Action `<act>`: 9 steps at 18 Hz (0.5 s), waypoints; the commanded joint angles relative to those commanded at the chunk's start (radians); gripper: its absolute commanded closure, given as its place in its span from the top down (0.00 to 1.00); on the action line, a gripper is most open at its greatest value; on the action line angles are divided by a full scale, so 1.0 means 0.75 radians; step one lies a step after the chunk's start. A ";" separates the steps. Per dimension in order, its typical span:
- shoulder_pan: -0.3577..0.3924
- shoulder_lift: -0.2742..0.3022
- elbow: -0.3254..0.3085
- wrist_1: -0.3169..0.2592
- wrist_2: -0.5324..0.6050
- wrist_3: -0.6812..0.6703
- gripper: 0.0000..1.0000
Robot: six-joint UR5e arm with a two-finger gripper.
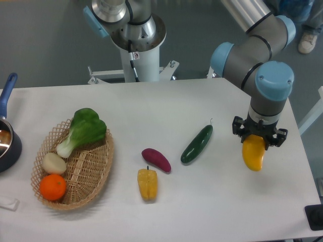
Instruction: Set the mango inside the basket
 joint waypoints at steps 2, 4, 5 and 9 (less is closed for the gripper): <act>0.000 0.000 0.000 0.000 0.000 0.000 0.30; 0.000 0.000 0.000 0.000 0.002 0.000 0.30; 0.000 0.000 0.000 0.000 0.002 0.000 0.30; 0.000 0.002 0.012 -0.004 0.002 0.000 0.31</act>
